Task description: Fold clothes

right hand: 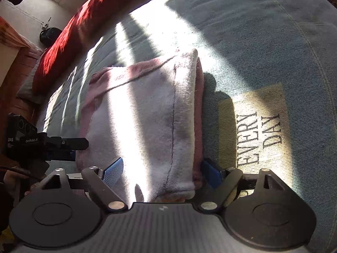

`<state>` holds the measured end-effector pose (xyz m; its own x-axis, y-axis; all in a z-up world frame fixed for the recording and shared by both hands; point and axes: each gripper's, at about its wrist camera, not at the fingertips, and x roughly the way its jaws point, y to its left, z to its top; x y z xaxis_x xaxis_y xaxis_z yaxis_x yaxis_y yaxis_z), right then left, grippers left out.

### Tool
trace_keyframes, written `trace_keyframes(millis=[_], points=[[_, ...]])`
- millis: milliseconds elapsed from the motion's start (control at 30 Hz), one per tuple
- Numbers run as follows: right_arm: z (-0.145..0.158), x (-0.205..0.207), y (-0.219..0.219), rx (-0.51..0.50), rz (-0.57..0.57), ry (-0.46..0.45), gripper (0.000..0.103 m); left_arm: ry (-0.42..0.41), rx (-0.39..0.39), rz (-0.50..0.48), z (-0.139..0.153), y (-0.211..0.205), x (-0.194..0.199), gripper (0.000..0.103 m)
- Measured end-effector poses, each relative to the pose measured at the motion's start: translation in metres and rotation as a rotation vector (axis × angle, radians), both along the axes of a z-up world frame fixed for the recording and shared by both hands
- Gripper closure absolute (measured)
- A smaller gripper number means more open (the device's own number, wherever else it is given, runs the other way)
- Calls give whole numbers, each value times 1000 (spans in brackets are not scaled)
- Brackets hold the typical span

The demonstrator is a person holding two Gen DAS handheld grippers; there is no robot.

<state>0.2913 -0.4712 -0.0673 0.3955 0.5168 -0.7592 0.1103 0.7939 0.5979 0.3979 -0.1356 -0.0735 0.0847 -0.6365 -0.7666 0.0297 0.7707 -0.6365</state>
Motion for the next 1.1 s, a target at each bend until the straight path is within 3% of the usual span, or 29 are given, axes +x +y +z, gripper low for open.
trace_keyframes(millis=[333, 533, 733, 933, 1100], points=[[-18, 24, -26, 104, -152, -3, 18, -47, -5, -59, -3, -11, 26, 15], [-28, 52, -23, 190, -116, 33, 10, -22, -71, -59, -5, -13, 32, 10], [-29, 27, -8, 231, -73, 91, 9, 63, -118, -35, -13, -2, -5, 10], [-33, 31, -6, 252, -85, 121, 9, 15, -122, -48, -15, -10, 19, 10], [-29, 64, -2, 214, -65, 48, 9, -19, -129, -41, -13, -20, 41, 8]])
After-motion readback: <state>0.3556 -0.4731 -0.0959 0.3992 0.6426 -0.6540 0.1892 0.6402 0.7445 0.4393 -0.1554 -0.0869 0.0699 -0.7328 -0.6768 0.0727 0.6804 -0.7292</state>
